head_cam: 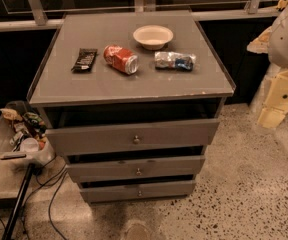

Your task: Open middle drawer

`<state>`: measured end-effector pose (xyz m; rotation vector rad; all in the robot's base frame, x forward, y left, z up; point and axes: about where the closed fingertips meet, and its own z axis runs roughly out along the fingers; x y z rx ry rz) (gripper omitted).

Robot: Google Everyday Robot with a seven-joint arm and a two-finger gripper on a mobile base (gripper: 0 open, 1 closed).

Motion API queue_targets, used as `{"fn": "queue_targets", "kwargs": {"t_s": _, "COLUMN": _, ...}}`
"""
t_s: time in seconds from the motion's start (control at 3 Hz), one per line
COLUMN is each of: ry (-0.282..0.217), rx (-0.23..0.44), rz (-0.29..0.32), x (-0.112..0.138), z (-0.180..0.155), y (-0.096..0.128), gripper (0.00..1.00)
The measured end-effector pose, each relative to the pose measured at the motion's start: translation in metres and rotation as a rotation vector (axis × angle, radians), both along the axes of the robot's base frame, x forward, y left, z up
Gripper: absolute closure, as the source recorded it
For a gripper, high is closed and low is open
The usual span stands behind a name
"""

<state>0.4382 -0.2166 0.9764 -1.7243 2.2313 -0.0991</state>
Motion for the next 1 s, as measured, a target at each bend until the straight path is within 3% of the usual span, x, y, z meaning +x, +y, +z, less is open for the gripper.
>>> {"fn": "queue_targets", "kwargs": {"t_s": 0.67, "ry": -0.005, "rx": 0.019, "rz": 0.026, "x": -0.003, "z": -0.006, "y": 0.004, "gripper": 0.0}}
{"fn": "queue_targets", "kwargs": {"t_s": 1.0, "ry": 0.007, "rx": 0.049, "rz": 0.06, "x": -0.008, "z": -0.033, "y": 0.009, "gripper": 0.0}}
